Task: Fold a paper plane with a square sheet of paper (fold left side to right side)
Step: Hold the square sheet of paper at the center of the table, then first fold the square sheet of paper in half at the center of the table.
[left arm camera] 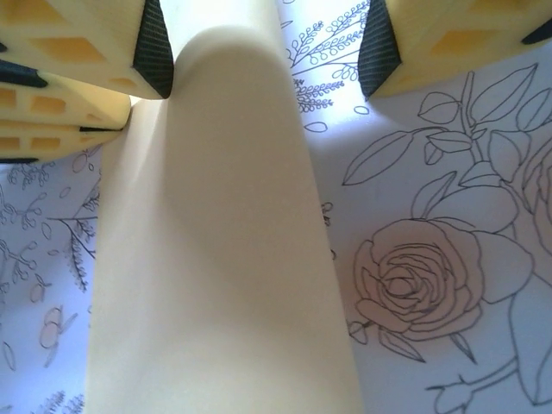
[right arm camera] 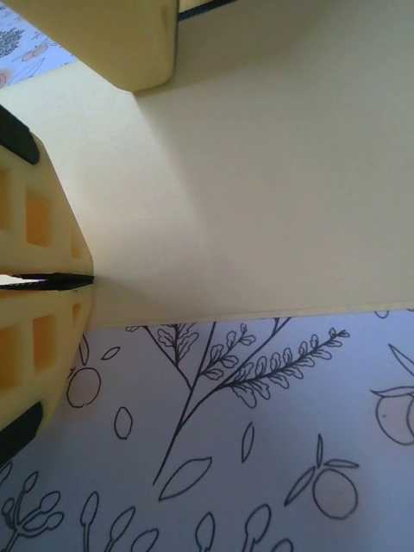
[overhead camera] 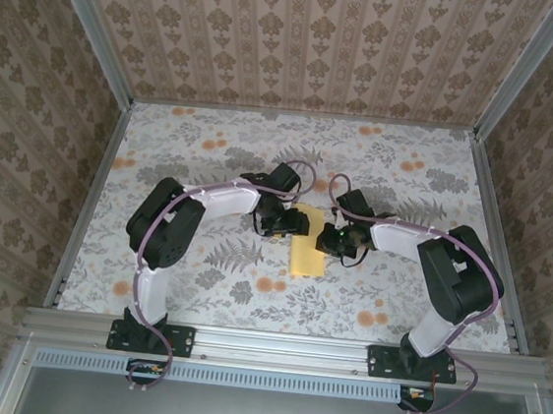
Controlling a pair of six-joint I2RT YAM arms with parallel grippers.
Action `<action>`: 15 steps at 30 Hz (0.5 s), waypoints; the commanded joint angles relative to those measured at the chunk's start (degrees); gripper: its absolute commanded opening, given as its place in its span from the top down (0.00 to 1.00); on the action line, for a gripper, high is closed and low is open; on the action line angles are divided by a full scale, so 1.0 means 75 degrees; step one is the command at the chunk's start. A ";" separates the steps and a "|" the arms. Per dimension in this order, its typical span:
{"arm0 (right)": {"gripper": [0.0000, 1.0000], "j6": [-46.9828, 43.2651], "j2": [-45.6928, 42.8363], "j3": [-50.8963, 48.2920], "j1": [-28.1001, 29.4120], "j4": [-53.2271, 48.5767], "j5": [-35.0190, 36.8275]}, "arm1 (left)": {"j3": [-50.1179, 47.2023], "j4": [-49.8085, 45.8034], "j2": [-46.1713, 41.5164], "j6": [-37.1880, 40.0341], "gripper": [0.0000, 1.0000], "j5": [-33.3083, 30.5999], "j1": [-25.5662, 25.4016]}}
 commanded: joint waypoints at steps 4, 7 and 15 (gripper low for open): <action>0.88 -0.0171 0.0322 -0.0001 0.0072 -0.0638 0.0461 | -0.0544 0.0461 -0.1176 0.0427 0.37 -0.0068 -0.0004; 0.88 -0.0218 0.0323 0.0031 0.0078 -0.0714 0.0503 | -0.0749 0.0999 -0.1398 0.0457 0.51 0.0602 0.0002; 0.88 -0.0256 0.0369 0.0091 0.0081 -0.0776 0.0506 | -0.0875 0.2054 -0.0684 0.0127 0.81 0.2032 -0.0128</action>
